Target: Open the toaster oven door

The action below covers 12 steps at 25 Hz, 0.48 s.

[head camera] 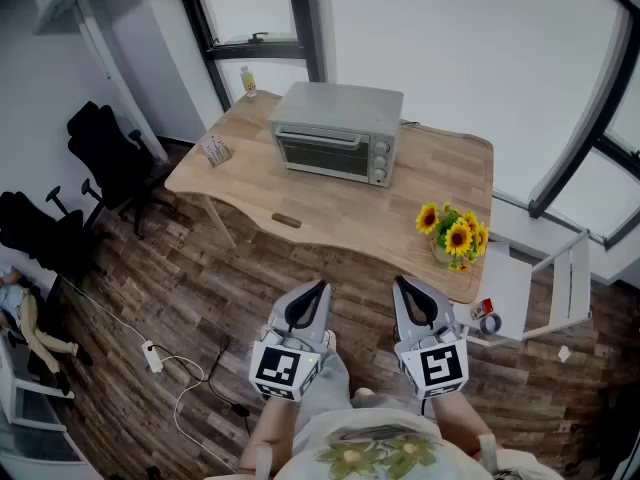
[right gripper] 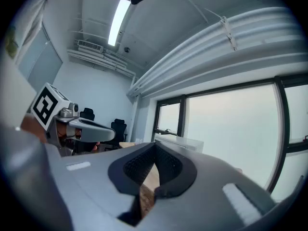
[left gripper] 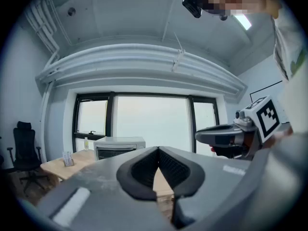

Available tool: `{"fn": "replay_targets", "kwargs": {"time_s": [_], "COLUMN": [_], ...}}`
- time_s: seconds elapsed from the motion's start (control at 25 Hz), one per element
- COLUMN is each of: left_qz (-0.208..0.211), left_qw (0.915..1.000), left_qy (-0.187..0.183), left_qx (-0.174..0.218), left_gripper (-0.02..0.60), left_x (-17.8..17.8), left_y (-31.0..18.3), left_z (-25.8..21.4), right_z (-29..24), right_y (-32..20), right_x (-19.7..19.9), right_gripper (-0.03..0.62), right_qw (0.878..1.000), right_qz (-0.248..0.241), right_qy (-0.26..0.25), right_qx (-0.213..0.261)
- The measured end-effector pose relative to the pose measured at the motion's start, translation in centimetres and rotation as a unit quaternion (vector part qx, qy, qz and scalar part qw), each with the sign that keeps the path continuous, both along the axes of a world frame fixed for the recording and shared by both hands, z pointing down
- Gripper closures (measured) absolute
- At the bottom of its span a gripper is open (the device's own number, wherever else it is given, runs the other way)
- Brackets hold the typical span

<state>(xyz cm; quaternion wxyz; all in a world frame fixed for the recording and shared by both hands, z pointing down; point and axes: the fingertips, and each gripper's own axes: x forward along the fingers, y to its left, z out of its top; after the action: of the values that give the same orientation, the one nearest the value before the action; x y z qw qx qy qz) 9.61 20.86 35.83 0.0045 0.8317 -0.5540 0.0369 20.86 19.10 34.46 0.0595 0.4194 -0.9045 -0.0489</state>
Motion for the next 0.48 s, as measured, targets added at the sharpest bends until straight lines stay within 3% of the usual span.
{"fn": "replay_targets", "kwargs": {"time_s": [0.2,0.28,0.48], "left_qz": [0.002,0.002,0.003], "left_qw": [1.0,0.9999,0.9992], "left_qy": [-0.003,-0.012,-0.037], "left_qx": [0.005,0.01,0.016], "left_gripper": [0.578,0.518,0.485], "left_x": [-2.3,-3.4,-6.0], "left_y": [-4.3,-6.2,-10.5], "left_z": [0.2,-0.1,0.0], "right_z": [-0.5,-0.6,-0.8], "right_y": [-4.2,-5.9,-9.8], "right_x": [-1.7,-2.5,-4.3], "right_gripper": [0.595,0.595,0.575], "right_qw": [1.0,1.0,0.999], "right_qz": [0.004,0.004,0.005], "right_qy": [0.001,0.01,0.037], "right_qx": [0.021,0.025,0.031]}}
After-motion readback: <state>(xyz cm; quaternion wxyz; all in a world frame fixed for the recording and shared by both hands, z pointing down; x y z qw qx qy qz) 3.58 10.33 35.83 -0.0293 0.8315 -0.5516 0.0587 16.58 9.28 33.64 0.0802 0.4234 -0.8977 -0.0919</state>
